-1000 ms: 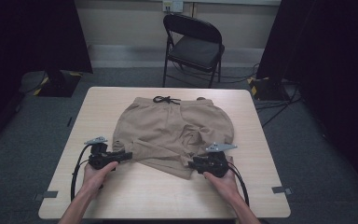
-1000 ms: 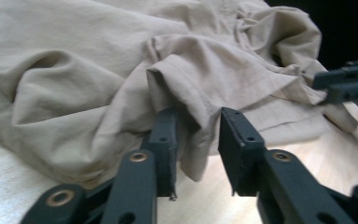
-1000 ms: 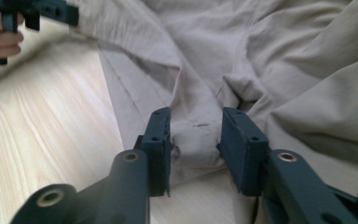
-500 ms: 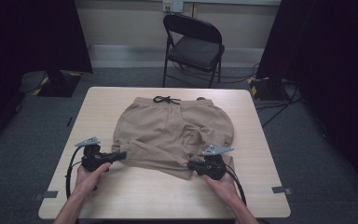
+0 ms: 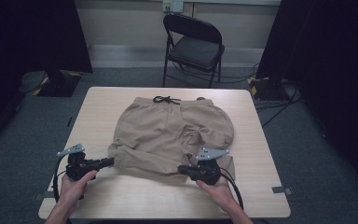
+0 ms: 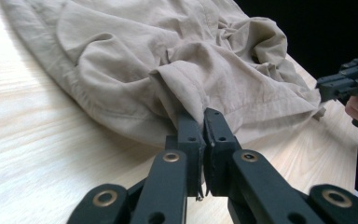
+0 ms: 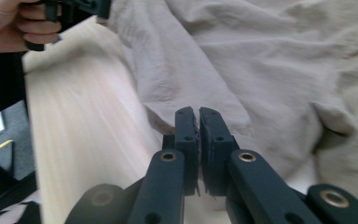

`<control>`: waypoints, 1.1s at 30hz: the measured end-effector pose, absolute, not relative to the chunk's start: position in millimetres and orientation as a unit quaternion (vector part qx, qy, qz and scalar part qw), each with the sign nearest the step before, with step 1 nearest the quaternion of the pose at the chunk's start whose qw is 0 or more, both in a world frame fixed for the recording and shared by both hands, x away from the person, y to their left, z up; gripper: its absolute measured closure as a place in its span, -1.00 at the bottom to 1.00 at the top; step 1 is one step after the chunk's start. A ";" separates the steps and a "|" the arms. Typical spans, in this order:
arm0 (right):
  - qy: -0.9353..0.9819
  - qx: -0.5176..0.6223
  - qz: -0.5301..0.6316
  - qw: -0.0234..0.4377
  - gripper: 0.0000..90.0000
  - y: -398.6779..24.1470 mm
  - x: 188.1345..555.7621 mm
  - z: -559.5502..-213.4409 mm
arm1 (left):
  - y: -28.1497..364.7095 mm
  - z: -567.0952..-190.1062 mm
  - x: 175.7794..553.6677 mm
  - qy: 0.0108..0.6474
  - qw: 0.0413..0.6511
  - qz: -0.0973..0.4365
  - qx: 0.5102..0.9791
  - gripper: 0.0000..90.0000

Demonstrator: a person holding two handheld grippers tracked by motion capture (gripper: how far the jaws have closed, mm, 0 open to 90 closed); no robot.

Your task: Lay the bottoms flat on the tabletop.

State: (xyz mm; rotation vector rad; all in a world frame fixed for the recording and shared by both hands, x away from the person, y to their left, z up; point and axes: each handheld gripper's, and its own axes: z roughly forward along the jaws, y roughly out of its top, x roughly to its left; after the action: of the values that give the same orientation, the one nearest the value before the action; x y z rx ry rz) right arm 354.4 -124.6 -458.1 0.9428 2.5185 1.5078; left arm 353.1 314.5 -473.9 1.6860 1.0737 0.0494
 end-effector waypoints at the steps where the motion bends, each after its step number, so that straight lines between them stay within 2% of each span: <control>1: 0.817 0.303 0.489 0.028 0.94 -123.0 353.0 -457.7 | 316.1 -472.8 351.0 0.451 0.540 0.023 0.710 0.93; 17: 0.838 0.239 0.489 -0.015 0.92 -88.2 314.8 -457.5 | 341.1 -468.6 305.5 0.443 0.519 0.037 0.730 0.92; 22: 0.843 0.223 0.489 -0.021 0.74 -82.8 308.4 -457.6 | 349.0 -471.1 301.7 0.448 0.515 0.040 0.730 0.75; 24: 0.840 0.223 0.494 -0.023 0.59 -82.7 310.2 -455.9 | 350.8 -470.9 302.6 0.448 0.524 0.039 0.724 0.71; 29: 0.841 0.233 0.488 -0.014 0.62 -82.2 322.3 -457.7 | 343.1 -468.0 312.6 0.445 0.526 0.040 0.724 0.56; 33: 0.855 0.246 0.457 -0.009 0.62 -74.4 338.3 -476.4 | 339.2 -452.4 320.6 0.433 0.539 0.055 0.721 0.47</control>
State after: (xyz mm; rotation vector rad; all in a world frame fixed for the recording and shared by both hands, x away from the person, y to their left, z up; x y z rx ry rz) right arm 338.3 -74.4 -476.4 0.7767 2.7019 1.4434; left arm 320.6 339.2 -452.4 1.7148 1.0291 0.1311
